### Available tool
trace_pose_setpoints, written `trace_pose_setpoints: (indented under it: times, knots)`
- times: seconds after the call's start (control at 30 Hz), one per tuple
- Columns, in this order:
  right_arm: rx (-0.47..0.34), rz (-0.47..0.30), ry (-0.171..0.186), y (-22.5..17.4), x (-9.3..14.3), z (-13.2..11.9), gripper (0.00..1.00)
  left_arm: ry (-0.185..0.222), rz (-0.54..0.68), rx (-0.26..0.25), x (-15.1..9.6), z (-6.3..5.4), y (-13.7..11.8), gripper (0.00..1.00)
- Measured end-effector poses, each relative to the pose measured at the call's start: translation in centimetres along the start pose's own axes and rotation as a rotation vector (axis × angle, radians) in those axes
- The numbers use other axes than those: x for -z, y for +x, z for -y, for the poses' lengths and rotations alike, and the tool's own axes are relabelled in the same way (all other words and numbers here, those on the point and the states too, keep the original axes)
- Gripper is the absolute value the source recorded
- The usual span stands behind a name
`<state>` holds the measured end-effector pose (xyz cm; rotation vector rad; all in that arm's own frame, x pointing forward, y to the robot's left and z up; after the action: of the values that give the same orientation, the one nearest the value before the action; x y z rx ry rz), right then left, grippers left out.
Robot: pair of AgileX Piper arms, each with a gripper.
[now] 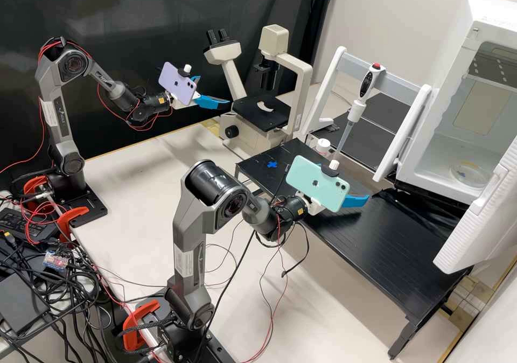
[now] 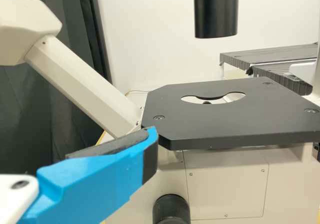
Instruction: Move the petri dish to the microscope
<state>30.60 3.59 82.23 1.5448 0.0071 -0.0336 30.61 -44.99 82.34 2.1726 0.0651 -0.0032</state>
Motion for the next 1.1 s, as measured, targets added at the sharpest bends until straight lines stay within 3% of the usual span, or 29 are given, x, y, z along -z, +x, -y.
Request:
trace_pose_setpoints:
  times: [0.43,0.53,0.77,1.1]
  knots:
    - [-0.013,0.014,-0.003,0.0,-0.5,-0.5,1.00,0.000,0.000,0.000,0.0,0.0,0.0,1.00]
    - [-0.034,0.035,0.024,0.0,-1.2,-1.1,1.00,0.000,0.000,0.000,0.0,0.0,0.0,1.00]
    - [-0.115,0.062,0.067,0.4,-2.3,-3.6,1.00,0.000,0.000,0.000,0.0,0.0,0.0,1.00]
    - [-0.247,0.085,0.063,2.7,-3.8,-8.0,1.00,0.000,0.000,0.000,0.0,0.0,0.0,1.00]
